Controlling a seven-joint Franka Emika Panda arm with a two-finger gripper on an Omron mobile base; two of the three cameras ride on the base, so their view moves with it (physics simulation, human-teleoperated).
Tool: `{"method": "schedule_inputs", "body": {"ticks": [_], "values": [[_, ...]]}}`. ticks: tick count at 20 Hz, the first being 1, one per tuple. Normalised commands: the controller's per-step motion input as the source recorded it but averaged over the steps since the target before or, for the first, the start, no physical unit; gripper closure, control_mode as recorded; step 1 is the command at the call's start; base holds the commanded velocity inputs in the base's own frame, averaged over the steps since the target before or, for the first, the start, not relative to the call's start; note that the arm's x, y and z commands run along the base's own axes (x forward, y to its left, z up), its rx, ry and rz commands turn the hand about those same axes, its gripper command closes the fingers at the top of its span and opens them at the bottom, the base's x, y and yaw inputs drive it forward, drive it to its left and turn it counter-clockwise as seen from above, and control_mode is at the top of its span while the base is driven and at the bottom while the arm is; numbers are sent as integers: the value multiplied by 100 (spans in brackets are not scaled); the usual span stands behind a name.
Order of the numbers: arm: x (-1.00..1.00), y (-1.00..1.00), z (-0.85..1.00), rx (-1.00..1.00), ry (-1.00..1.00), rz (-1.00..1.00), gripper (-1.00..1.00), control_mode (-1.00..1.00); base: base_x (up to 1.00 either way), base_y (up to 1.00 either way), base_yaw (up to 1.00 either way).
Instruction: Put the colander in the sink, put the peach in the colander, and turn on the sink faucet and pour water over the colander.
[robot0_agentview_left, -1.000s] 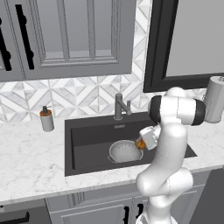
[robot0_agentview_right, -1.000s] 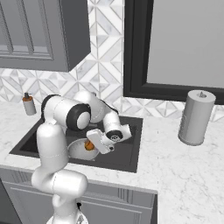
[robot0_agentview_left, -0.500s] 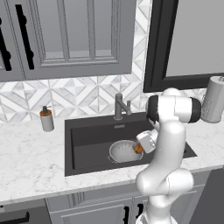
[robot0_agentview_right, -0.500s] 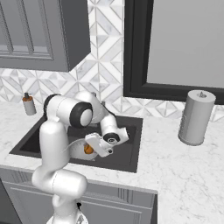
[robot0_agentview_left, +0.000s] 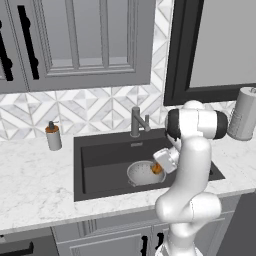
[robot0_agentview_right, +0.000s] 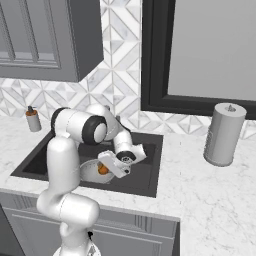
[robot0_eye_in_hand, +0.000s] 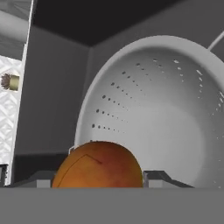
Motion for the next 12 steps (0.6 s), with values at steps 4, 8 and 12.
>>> {"method": "schedule_inputs", "body": {"ticks": [4, 8, 12], "values": [[14, 26, -18, -6, 0, -10, -100, -100, 0, 0, 0], [-2, 16, -3, -5, 0, -8, -100, -100, 0, 0, 0], [-24, 0, 2, -1, 0, -6, -100, -100, 0, 0, 0]]}}
